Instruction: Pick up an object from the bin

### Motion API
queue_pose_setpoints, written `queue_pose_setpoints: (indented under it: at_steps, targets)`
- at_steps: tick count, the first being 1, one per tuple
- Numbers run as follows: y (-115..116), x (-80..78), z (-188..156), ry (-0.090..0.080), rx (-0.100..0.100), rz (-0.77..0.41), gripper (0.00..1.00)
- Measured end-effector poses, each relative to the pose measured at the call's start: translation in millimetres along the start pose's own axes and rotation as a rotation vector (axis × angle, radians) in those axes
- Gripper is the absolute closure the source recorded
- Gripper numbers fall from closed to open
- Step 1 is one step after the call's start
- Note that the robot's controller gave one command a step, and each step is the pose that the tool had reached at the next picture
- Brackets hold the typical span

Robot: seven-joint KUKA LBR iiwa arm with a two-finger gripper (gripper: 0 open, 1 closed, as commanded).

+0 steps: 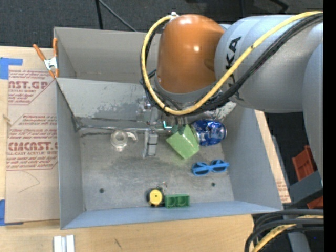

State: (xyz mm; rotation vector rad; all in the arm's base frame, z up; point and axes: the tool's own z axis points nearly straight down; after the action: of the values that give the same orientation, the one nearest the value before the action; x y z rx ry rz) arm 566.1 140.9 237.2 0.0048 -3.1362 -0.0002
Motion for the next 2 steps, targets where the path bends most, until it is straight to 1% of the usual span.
queue_pose_setpoints:
  at_steps: [1,2]
  targets:
    - [-49,-27.5,170,-0.006,-0.001,-0.013,0.00]
    - [-92,5.3,83,-0.012,0.002,-0.254,0.00]
